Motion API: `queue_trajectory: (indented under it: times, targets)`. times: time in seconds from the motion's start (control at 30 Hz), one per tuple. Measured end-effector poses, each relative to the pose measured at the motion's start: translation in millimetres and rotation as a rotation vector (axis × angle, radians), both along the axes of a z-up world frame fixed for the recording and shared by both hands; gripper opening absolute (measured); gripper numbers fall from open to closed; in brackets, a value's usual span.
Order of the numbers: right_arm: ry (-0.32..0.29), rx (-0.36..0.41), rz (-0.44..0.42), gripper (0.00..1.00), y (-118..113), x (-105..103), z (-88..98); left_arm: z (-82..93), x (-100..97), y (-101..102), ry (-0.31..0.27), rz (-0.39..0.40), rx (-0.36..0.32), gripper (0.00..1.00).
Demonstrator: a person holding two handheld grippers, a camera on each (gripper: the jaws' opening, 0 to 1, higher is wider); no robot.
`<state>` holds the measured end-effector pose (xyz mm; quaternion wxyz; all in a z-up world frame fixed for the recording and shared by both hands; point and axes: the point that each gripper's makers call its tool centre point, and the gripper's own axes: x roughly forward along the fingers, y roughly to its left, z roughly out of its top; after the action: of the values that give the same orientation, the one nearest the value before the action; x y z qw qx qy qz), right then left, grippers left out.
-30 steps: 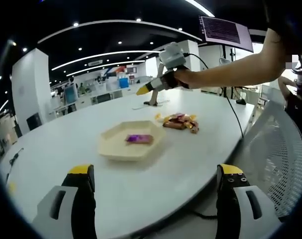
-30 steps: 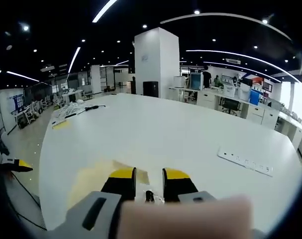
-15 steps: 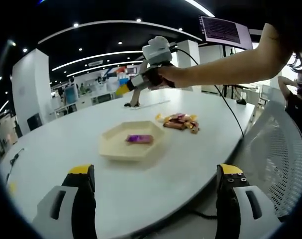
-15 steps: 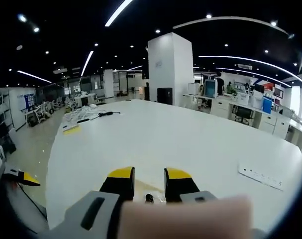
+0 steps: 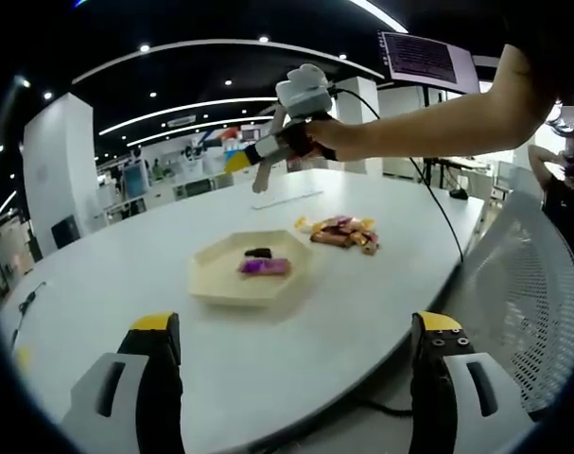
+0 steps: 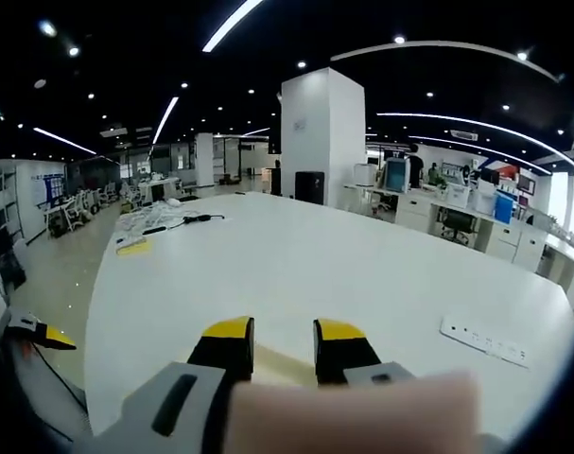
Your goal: Place the target food into the container with the food tongs after gripping and lifting it, then release it inside without dropping or visibly crushing the food.
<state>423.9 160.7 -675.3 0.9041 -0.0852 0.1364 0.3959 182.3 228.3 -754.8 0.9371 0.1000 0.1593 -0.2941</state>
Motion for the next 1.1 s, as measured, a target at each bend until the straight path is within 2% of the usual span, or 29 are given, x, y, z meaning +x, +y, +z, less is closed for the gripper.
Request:
queue_trajectory:
  times: [0.2, 0.43, 0.87, 1.1]
  targets:
    - [0.053, -0.018, -0.093, 0.24, -53, -2, -23.7, -0.7, -0.6, -1, 0.005, -0.002, 0.0, 0.98]
    - [0.102, -0.024, -0.164, 0.25, -91, -8, -44.9, -1.2, -1.4, -1, 0.011, -0.006, -0.003, 0.97]
    - [0.135, -0.027, -0.186, 0.26, -106, -17, -58.9, -4.0, -2.9, -1, 0.029, -0.004, 0.004, 0.96]
    - [0.167, -0.032, -0.191, 0.26, -111, -20, -78.9, -4.6, -3.5, -1, 0.035, -0.006, 0.005, 0.95]
